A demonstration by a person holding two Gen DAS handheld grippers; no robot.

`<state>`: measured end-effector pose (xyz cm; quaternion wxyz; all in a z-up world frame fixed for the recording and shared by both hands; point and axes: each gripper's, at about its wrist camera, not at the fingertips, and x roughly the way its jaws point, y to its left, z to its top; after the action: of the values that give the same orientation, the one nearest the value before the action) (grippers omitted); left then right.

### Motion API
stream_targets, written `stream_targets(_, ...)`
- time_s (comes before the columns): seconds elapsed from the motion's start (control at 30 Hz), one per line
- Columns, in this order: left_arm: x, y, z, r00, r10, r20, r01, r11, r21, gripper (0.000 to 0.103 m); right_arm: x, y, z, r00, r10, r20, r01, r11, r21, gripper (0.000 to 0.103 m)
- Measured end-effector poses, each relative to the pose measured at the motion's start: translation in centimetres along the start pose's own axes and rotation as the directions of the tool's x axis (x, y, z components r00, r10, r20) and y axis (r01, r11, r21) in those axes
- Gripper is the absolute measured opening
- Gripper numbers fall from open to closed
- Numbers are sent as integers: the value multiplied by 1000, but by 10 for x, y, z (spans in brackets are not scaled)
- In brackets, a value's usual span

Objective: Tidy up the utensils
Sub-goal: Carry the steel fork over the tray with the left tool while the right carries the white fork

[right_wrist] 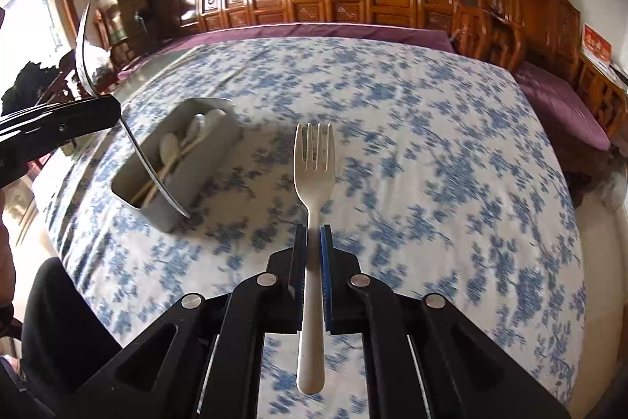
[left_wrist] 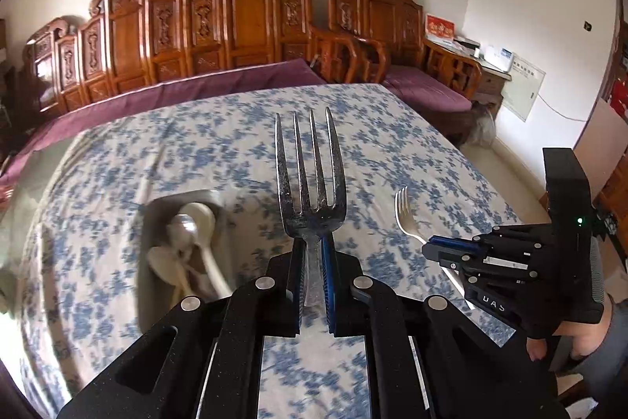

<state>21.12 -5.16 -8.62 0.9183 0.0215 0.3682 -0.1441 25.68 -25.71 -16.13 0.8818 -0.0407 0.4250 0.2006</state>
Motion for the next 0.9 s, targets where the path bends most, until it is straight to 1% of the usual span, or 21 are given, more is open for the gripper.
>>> stream_targets(0.13, -13, 24, -5, 999, 38, 2, -38, 999, -13, 7, 7, 23, 9, 999, 34, 9, -34, 999, -21, 8)
stream_targets(0.27, -18, 48, -12, 997, 77, -8, -77, 997, -21, 7, 14, 43, 16, 998, 61, 10, -60, 997, -40, 8)
stream_targets(0.4, -19, 73, -16, 994, 111, -18, -112, 992, -49, 7, 20, 61, 21, 997, 80, 6, -79, 995, -63, 8)
stream_targets(0.5, -19, 88, -18, 993, 119, -23, -121, 991, -65, 7, 23, 69, 25, 996, 88, 2, -87, 994, -73, 8)
stream_targets(0.67, -13, 100, -22, 991, 129, -37, -131, 989, -64, 7, 28, 77, 27, 996, 92, -9, -92, 992, -83, 8)
stream_targets(0.8, -2, 109, -28, 988, 142, -64, -146, 987, -67, 7, 31, 82, 27, 996, 92, -17, -93, 992, -90, 8)
stream_targets(0.9, 7, 116, -32, 987, 137, -89, -143, 987, -70, 7, 33, 84, 27, 996, 92, -22, -94, 991, -91, 8)
